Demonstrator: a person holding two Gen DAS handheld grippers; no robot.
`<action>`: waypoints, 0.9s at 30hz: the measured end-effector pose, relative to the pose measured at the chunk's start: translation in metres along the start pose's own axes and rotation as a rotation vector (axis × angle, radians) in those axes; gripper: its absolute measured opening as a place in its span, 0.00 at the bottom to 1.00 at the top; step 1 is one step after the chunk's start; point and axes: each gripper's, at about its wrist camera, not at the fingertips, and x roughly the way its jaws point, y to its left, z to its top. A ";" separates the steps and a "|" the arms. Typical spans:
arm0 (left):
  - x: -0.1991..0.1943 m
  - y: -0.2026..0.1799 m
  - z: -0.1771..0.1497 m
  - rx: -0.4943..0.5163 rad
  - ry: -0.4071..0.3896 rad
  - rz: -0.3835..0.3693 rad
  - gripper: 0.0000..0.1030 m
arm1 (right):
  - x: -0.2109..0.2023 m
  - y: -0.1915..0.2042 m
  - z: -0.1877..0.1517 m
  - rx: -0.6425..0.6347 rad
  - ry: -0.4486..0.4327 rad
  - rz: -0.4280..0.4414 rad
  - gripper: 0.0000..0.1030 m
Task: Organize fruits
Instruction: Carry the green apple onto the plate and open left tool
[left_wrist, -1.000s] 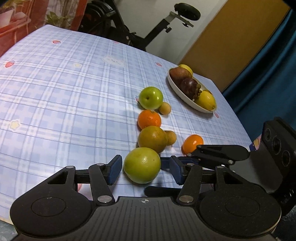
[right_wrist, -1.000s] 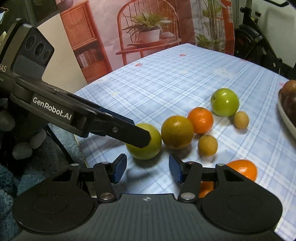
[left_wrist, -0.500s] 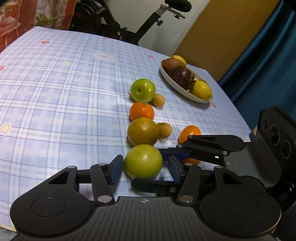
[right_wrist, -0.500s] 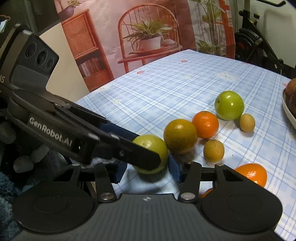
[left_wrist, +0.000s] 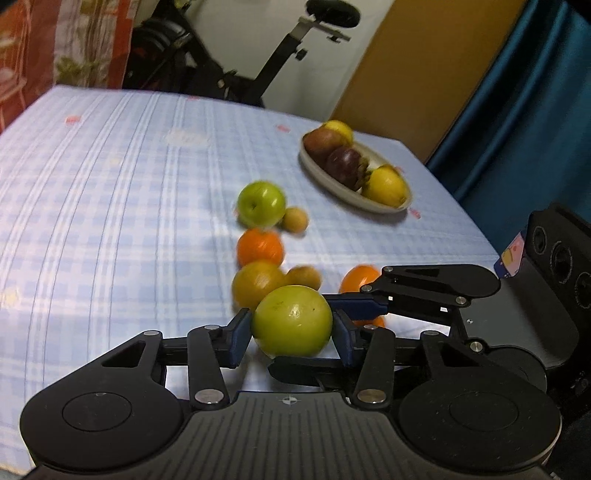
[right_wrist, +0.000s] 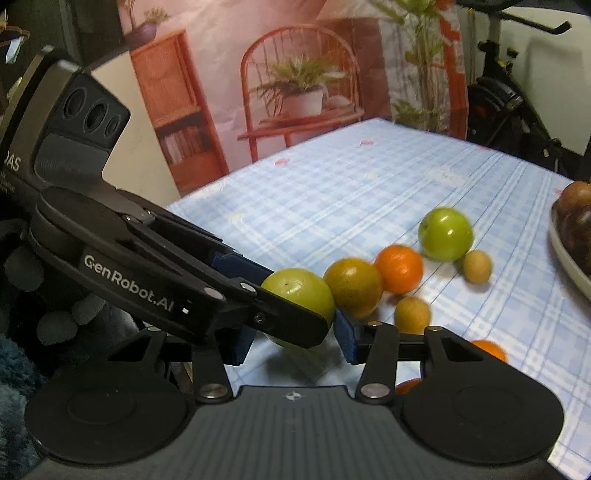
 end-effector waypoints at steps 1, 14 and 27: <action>0.000 -0.004 0.004 0.013 -0.005 0.000 0.48 | -0.004 -0.002 0.001 0.005 -0.014 -0.004 0.47; 0.035 -0.068 0.097 0.198 -0.036 -0.043 0.48 | -0.064 -0.063 0.030 0.115 -0.204 -0.091 0.47; 0.162 -0.106 0.173 0.144 0.124 -0.119 0.48 | -0.094 -0.175 0.037 0.234 -0.261 -0.256 0.47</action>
